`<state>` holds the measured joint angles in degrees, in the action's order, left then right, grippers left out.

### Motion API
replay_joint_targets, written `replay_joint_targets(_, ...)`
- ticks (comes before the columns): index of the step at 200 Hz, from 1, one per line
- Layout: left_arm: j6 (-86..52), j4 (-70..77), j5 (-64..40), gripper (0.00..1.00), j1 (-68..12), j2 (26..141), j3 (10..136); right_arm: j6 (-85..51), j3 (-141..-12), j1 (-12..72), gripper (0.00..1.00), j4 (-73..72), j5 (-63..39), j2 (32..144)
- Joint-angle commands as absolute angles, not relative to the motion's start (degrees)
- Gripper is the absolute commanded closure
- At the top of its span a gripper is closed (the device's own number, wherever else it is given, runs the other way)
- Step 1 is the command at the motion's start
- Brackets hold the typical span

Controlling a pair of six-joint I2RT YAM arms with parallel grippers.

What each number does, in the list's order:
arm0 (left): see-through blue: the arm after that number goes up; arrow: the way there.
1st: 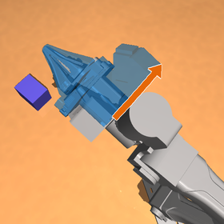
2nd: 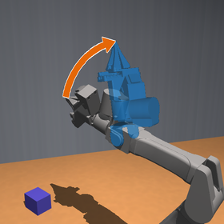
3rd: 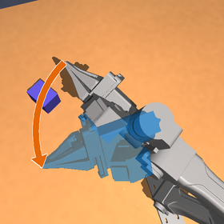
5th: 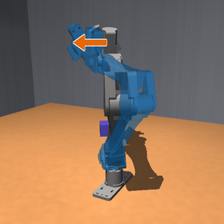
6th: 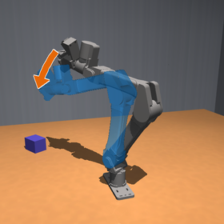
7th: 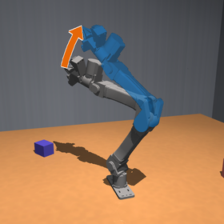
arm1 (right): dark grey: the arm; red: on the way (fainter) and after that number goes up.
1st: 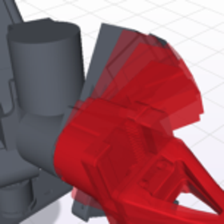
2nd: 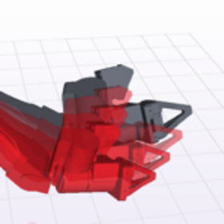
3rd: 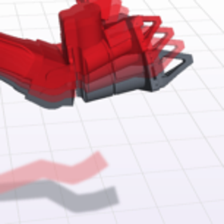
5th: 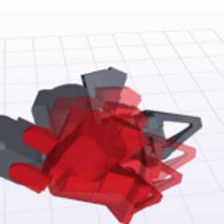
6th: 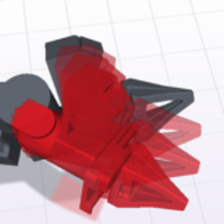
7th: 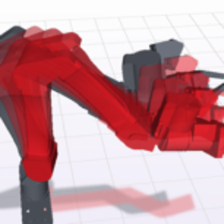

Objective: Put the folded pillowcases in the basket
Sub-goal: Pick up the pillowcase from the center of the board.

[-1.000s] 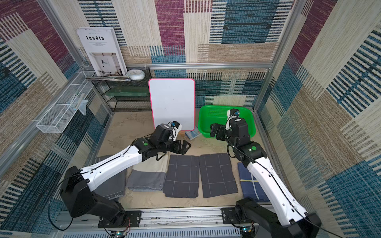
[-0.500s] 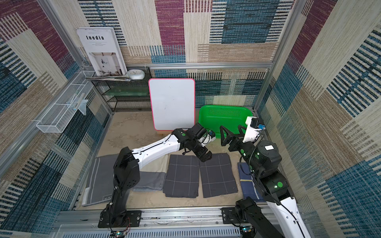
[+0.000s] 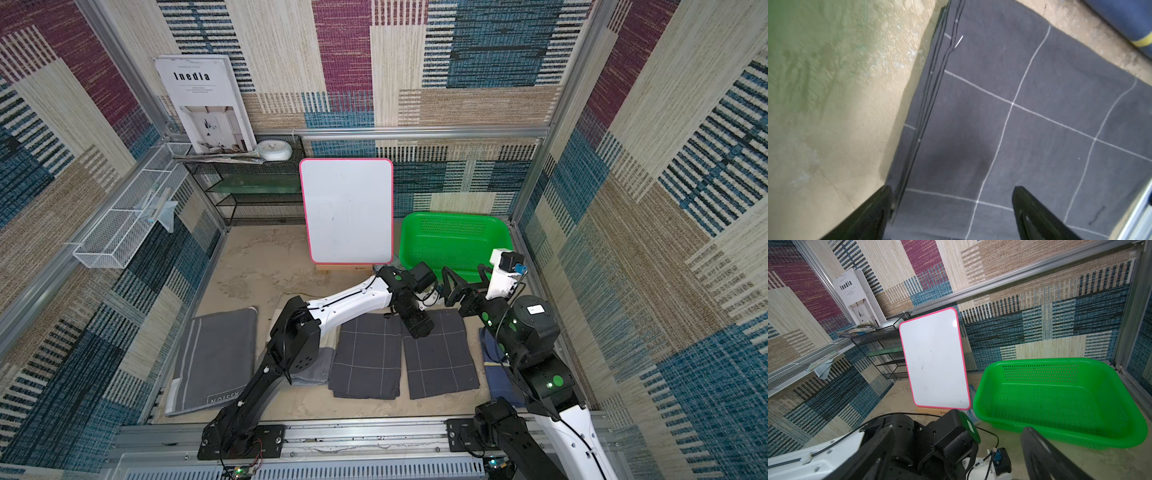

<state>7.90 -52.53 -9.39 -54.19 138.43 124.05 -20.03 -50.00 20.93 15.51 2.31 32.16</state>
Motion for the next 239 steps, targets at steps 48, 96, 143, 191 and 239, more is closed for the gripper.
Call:
replay_joint_targets(48,9.8,-56.1,-9.4,0.25,-54.2,144.9,130.2,-18.7,-49.2,20.9,0.00,14.3,3.0,31.8)
replay_joint_targets(96,9.5,-57.0,-15.4,0.66,-54.5,146.9,131.9,-20.8,-48.7,20.9,0.00,16.0,8.8,32.8)
replay_joint_targets(143,6.4,-57.0,-12.5,1.00,-54.8,144.6,133.7,-24.1,-50.0,21.0,0.00,20.7,18.6,36.4)
replay_joint_targets(191,-0.5,-56.9,-6.6,1.00,-55.1,138.2,135.4,-28.2,-49.2,20.9,0.00,23.8,22.7,40.4)
replay_joint_targets(239,-8.9,-55.2,-1.6,1.00,-53.1,131.7,126.8,-30.6,-48.4,20.9,0.00,25.3,20.6,45.4)
